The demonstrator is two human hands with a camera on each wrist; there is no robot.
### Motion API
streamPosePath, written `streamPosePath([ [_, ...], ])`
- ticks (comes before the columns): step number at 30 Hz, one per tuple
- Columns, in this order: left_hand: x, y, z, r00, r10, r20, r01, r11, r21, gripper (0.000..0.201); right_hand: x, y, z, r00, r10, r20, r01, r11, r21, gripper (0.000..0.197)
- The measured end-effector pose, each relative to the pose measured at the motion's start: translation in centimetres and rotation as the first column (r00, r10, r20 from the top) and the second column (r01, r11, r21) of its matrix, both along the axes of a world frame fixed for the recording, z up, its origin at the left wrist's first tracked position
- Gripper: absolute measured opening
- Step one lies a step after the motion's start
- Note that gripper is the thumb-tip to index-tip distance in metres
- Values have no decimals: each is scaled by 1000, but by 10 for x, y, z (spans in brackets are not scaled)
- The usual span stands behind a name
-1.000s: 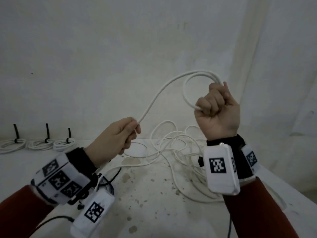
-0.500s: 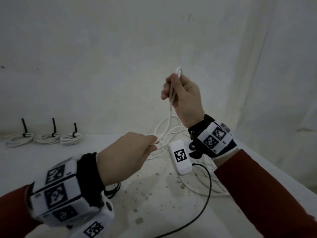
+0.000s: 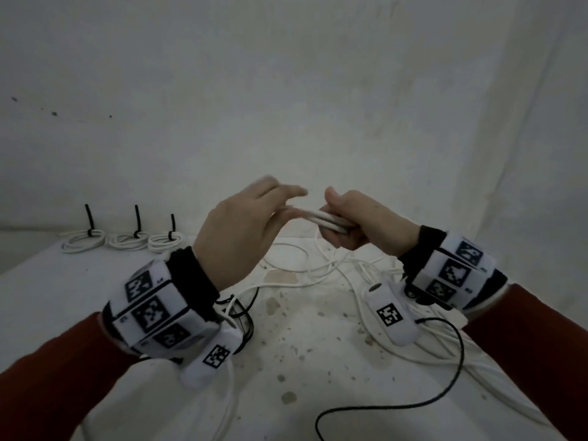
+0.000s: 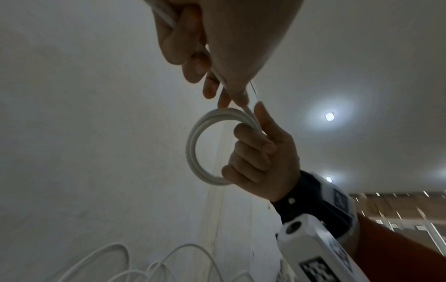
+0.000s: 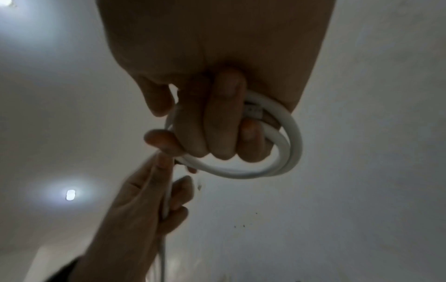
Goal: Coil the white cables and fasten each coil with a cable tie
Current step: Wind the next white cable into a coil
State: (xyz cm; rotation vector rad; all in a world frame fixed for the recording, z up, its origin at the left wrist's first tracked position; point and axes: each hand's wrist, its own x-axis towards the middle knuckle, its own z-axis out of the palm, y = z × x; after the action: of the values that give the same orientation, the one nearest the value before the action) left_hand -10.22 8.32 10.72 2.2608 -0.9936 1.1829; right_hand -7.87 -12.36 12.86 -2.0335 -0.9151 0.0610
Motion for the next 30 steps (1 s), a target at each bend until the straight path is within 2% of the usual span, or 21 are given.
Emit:
streamPosePath([
  [2,5,-1,2,1000,-25,-13,24,998,-50,39,1,1,-2,995,69,-74,-60,991,117,61],
  [4,8,-3,4,986,-115,-122,102,989,-110,37,3,2,-5,959,218,-183,-165,949,269,56],
  [7,3,-7,10,870,-319,-376,218,933,-288,33,4,-1,-7,854,400,-332,-235,867,440,50],
  [9,2,-7,13,806,-390,-446,234,901,-366,32,3,-4,-5,772,508,-383,-264,803,534,47],
  [11,3,-5,14,799,-407,-443,239,891,-387,34,0,-7,-2,669,643,-373,-325,704,632,43],
  [13,6,-5,12,801,-424,-423,260,882,-393,35,-3,-10,3,549,772,-320,-367,567,737,42],
  [16,14,-6,10,804,-433,-408,265,874,-407,36,-9,-15,10,475,854,-210,-318,389,864,43],
  [19,27,-7,8,850,-370,-376,220,896,-385,37,-13,-23,20,495,866,-68,-259,222,940,42],
  [23,40,-12,7,942,-172,-287,84,952,-295,33,-9,-31,30,629,774,68,-209,84,974,47],
  [26,48,-15,1,972,15,-233,-58,982,-181,35,-8,-36,36,785,605,132,-185,26,982,54],
  [28,52,-15,-6,958,194,-210,-211,976,-62,32,-8,-41,42,886,438,152,-175,12,985,56],
  [30,51,-18,-15,928,347,-133,-341,938,63,21,-6,-46,50,931,324,170,-186,19,982,49],
])
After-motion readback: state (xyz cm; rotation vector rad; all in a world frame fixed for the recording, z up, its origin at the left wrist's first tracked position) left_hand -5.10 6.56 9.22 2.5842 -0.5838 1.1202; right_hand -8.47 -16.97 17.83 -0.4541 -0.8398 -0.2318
